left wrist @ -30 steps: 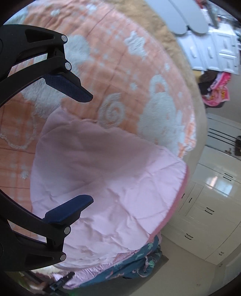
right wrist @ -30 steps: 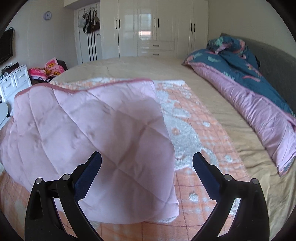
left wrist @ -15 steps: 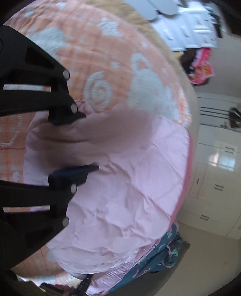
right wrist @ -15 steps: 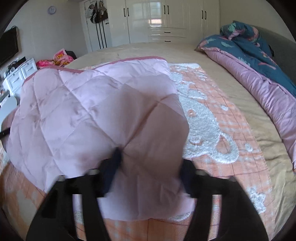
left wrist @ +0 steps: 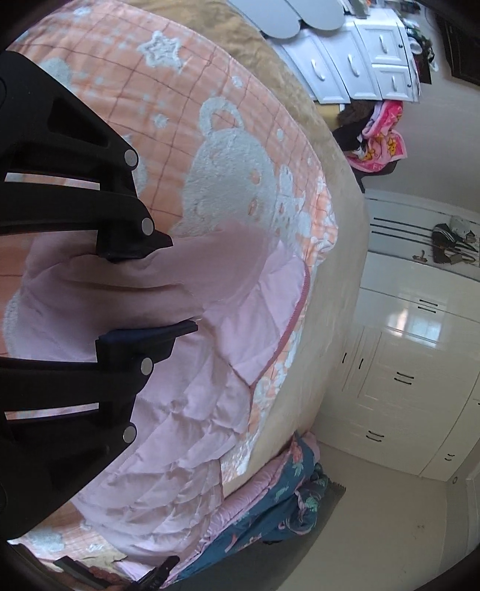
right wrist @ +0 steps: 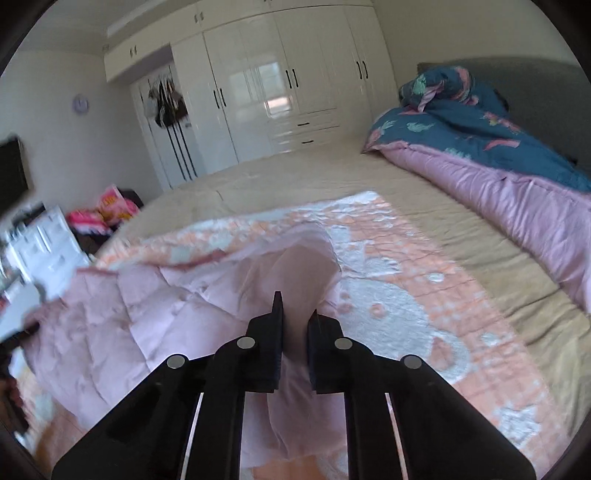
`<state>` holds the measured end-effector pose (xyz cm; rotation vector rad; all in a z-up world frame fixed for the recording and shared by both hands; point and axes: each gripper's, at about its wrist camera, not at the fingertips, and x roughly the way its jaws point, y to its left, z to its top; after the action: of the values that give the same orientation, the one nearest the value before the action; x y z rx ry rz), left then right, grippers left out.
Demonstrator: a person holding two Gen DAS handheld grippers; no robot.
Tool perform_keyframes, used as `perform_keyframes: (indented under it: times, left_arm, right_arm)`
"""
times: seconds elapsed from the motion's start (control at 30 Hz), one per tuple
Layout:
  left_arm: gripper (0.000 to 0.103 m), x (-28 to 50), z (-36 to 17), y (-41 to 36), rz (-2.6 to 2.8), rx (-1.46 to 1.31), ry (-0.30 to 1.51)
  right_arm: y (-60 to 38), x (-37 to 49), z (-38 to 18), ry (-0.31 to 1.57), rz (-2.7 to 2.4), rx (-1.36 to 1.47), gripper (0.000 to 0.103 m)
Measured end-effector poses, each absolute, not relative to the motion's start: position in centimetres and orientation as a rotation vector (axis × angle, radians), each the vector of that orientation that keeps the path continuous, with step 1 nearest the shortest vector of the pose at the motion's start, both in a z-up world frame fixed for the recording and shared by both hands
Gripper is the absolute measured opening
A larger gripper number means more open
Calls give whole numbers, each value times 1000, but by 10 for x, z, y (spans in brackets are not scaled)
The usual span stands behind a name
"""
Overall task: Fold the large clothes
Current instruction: 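Lift and fold the jacket edge over with both grippers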
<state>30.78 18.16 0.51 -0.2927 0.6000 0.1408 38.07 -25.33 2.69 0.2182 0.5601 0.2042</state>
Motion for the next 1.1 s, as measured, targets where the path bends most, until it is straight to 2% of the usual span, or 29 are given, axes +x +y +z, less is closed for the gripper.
perform_keyframes:
  times: [0.87,0.97,1.07,1.1]
  left_arm:
    - [19,376,-43,197,226,-272,736]
    - [19,377,-48,198,229,-273,743]
    - [19,378,-48,197,232,-271,745]
    - [19,378,-48,197,234,-270,746]
  right_arm:
    - [-239,424,-47,745,55,113,13]
    - [-237,423,-45,762,54,97,18]
    - [-240,414,-30,736,32,126,39]
    - [-237,408,-22,706,36,119,49]
